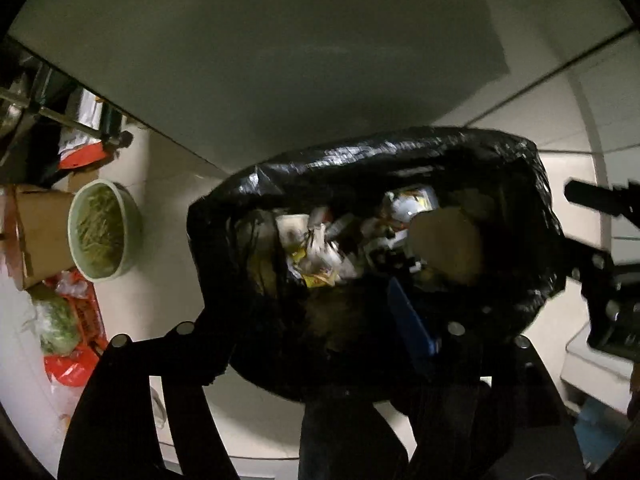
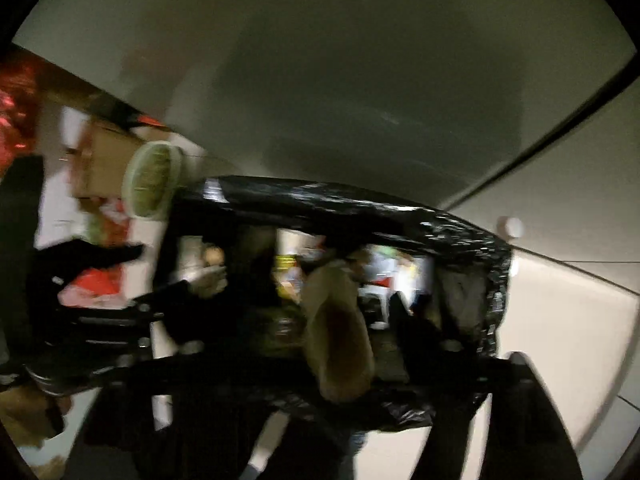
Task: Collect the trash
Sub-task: 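Drop the paper cup and tissue into the trash bag with both tools, then grasp the red snack bag with the right tool while the left tool grasps the white sponge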
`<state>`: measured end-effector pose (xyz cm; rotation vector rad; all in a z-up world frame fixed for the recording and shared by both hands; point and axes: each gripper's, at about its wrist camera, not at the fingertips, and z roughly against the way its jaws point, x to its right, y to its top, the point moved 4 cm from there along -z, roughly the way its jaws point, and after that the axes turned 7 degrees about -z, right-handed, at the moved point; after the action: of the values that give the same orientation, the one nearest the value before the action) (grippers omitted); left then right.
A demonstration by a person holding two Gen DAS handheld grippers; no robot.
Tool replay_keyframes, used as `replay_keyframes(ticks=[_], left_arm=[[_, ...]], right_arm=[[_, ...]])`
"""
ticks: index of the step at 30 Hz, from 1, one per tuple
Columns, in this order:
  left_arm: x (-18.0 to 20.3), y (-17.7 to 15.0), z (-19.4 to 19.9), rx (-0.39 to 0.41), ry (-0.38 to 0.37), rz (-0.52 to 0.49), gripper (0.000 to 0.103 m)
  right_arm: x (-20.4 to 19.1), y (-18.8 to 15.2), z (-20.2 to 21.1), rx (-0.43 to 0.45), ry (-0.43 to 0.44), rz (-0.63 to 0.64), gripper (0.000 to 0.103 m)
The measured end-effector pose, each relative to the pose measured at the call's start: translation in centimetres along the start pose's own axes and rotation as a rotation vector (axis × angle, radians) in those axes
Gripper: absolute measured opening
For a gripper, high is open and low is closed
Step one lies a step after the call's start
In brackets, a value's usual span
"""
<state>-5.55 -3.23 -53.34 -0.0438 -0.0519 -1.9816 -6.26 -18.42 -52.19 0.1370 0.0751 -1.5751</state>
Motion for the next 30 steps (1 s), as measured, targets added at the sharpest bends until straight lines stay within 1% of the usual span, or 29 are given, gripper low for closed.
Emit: replay_keyframes(ticks=[3, 6, 7, 10, 11, 12, 13, 14, 15, 16, 17, 18, 19, 20, 21, 22, 23, 24, 26, 27, 30], left_arm=[[0.0, 0.4, 1.3, 0.008, -0.007, 0.006, 0.069], [0.5, 0.1, 4.1, 0.036, -0.014, 0.003, 0.069], [0.6, 0.1, 5.9, 0.060, -0.014, -0.003, 0.069], [0.9, 0.0, 11.7, 0.126, -0.024, -0.037, 0.069], [1.1, -0.1, 13.3, 0.148, -0.031, -0.047, 0.073], [1.0, -0.3, 15.9, 0.191, -0.038, -0.065, 0.081], [1.0, -0.5, 17.6, 0.225, -0.036, -0.075, 0.084], [0.7, -0.7, 19.6, 0.268, -0.036, -0.088, 0.087], [0.5, -0.9, 21.5, 0.304, -0.036, -0.101, 0.088], [0.4, -1.0, 22.9, 0.327, -0.035, -0.109, 0.088], [0.2, -1.0, 24.2, 0.344, -0.033, -0.113, 0.088], [0.0, -0.9, 25.6, 0.362, -0.033, -0.113, 0.088], [-0.2, -0.8, 26.5, 0.373, -0.031, -0.105, 0.088], [-0.6, -0.6, 27.7, 0.394, -0.027, -0.089, 0.088], [-1.0, -0.4, 28.8, 0.419, -0.027, -0.072, 0.088], [-1.2, -0.2, 29.5, 0.434, -0.028, -0.059, 0.088], [-1.6, 0.1, 30.6, 0.459, -0.025, -0.037, 0.088], [-1.8, 0.2, 31.0, 0.470, -0.020, -0.025, 0.088], [-2.4, 0.4, 31.9, 0.493, -0.005, 0.014, 0.088], [-2.7, 0.4, 32.2, 0.498, -0.004, 0.041, 0.088], [-3.5, 0.2, 32.7, 0.505, -0.012, 0.102, 0.088]], right_arm=[[0.2, 0.0, 1.1, 0.002, 0.023, -0.030, 0.070], [-0.3, 0.0, 4.7, 0.034, 0.076, -0.026, 0.070], [-0.6, 0.1, 6.3, 0.048, 0.100, -0.017, 0.070], [-2.1, 0.4, 12.8, 0.103, 0.193, 0.038, 0.071], [-3.0, 0.7, 16.2, 0.118, 0.258, 0.066, 0.070], [-3.6, 0.9, 18.5, 0.135, 0.306, 0.086, 0.070], [-4.5, 1.4, 21.7, 0.166, 0.365, 0.115, 0.071], [-5.6, 2.3, 25.9, 0.223, 0.437, 0.162, 0.075], [-6.0, 3.1, 28.4, 0.275, 0.462, 0.195, 0.080], [-6.6, 4.4, 31.4, 0.350, 0.465, 0.235, 0.093], [-7.2, 6.5, 34.6, 0.458, 0.441, 0.282, 0.098], [-7.6, 8.4, 36.6, 0.536, 0.412, 0.317, 0.097], [-7.7, 10.0, 37.7, 0.584, 0.385, 0.334, 0.097], [-7.7, 13.2, 38.9, 0.649, 0.326, 0.349, 0.098], [-7.7, 15.4, 39.2, 0.678, 0.289, 0.355, 0.098], [-7.8, 18.2, 39.3, 0.699, 0.245, 0.361, 0.098], [-7.7, 21.0, 39.0, 0.705, 0.194, 0.364, 0.098], [-7.6, 24.6, 38.3, 0.701, 0.118, 0.358, 0.098], [-7.8, 30.0, 36.5, 0.671, 0.005, 0.369, 0.098], [-8.1, 32.2, 35.9, 0.654, -0.039, 0.377, 0.097], [-8.2, 36.1, 33.3, 0.585, -0.112, 0.410, 0.097]])
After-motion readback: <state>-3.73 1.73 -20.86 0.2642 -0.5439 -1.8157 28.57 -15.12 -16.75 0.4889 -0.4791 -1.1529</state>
